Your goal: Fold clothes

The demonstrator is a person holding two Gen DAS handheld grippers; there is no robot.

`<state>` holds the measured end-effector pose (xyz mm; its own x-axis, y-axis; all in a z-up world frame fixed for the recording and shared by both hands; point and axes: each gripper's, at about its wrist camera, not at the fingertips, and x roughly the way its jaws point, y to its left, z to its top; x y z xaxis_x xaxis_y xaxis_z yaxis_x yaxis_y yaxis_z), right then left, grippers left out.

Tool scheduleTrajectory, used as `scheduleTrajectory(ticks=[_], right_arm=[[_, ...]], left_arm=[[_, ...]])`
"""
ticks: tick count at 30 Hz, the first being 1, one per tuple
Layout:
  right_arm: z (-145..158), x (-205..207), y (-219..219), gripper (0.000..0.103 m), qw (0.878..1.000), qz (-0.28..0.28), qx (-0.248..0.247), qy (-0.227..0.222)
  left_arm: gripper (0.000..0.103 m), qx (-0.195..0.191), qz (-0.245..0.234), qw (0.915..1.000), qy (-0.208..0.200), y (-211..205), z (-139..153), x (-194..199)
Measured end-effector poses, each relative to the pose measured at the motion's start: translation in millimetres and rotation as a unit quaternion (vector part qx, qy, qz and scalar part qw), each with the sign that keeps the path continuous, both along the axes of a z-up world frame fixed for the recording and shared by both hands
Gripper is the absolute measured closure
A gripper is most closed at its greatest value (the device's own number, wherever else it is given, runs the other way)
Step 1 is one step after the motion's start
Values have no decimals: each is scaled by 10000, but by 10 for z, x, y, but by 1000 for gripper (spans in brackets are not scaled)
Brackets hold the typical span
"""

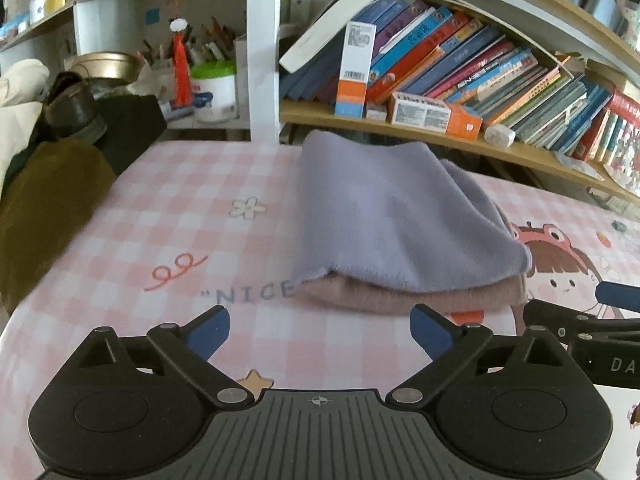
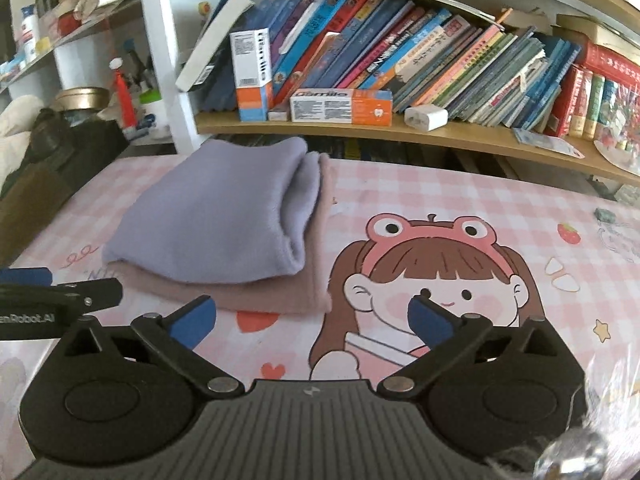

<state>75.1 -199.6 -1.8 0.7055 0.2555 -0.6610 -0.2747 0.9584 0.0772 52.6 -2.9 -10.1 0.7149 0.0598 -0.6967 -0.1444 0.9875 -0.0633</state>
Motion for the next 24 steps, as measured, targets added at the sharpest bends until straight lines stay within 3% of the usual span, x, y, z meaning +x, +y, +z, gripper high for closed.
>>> scheduleTrajectory(ticks=[24], right_arm=[[-39, -92, -8, 0, 9999, -100, 4, 129]], left_arm=[[4, -249, 20, 9996, 98, 46, -69, -54]])
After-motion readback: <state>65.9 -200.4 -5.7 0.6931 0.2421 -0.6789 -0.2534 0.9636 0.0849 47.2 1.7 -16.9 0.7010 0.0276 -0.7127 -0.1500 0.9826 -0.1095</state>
